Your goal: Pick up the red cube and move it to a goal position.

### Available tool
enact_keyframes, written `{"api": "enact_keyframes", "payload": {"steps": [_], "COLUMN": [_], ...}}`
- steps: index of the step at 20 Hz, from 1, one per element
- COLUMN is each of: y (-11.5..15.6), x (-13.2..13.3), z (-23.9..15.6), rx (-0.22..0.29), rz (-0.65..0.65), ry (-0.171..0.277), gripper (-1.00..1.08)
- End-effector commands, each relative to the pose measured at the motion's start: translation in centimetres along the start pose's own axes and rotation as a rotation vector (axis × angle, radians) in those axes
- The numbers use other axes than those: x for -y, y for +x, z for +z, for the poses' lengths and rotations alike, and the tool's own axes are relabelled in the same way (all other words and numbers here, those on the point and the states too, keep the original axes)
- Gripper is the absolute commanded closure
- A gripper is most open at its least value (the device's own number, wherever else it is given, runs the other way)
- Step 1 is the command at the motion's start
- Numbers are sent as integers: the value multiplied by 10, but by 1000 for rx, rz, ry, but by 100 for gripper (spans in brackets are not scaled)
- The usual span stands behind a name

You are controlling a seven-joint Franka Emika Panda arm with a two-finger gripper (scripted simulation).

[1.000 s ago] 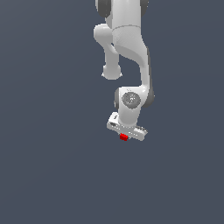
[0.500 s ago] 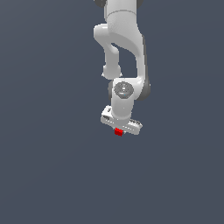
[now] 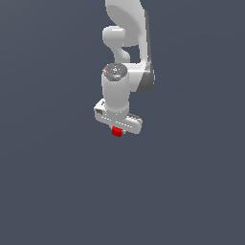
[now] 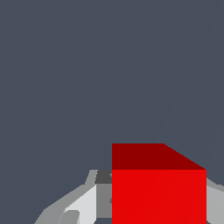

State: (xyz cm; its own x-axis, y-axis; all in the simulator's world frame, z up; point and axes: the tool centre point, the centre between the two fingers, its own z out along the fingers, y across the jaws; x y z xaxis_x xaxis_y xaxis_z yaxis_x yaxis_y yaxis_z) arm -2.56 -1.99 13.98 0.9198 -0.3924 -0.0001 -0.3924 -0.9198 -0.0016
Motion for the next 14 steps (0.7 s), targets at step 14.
{"api": "enact_keyframes", "payload": {"steps": [14], "y": [6], "x": [-44], "z": [-55], "rx": [0], "rz": [0], "ry": [-1], "gripper": [108]}}
